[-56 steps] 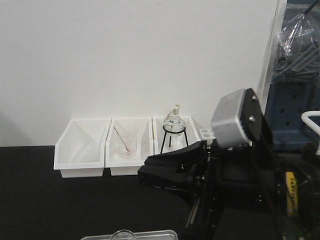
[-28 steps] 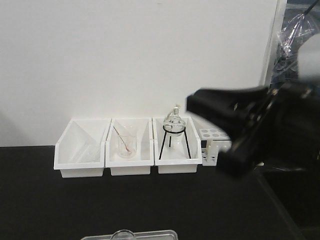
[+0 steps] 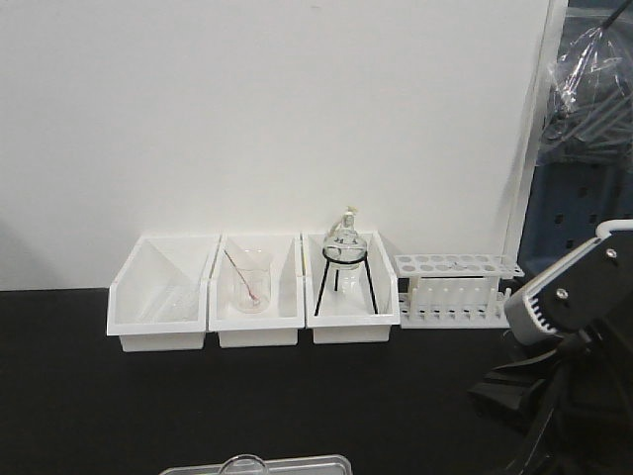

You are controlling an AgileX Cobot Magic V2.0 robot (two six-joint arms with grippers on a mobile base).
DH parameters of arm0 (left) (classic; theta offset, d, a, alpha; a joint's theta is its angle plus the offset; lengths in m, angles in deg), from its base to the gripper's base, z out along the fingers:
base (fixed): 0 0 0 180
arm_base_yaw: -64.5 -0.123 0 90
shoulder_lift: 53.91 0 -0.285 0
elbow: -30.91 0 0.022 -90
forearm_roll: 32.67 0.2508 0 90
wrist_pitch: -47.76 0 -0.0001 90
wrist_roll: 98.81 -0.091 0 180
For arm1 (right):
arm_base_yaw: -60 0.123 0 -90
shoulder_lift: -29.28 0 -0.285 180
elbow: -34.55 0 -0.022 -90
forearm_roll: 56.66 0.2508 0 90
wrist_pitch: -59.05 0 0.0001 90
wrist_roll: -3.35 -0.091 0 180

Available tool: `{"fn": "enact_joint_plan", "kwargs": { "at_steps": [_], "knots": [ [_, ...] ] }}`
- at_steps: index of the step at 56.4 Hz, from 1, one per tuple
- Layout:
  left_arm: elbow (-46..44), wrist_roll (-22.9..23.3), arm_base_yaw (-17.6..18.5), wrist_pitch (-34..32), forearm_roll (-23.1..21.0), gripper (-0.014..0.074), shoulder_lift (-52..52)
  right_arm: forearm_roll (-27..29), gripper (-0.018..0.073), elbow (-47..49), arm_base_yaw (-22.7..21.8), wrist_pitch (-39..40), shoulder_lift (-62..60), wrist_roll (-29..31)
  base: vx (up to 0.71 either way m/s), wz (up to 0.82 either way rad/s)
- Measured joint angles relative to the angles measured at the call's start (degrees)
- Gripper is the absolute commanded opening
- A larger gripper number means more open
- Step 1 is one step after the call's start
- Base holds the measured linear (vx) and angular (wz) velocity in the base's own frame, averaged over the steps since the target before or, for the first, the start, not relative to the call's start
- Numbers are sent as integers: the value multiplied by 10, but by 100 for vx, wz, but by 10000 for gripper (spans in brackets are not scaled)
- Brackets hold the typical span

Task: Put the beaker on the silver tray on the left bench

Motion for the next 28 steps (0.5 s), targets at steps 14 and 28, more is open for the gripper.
{"fn": "enact_joint_plan", "kwargs": {
  "at_steps": [14, 28],
  "knots": [
    [0, 0, 0, 0, 0, 1, 0, -26, -8, -218, -1, 246, -146, -49, 0, 0],
    [0, 0, 0, 0, 0, 1, 0, -65, -8, -457, -130, 351, -335, -125, 0, 0]
  ]
}}
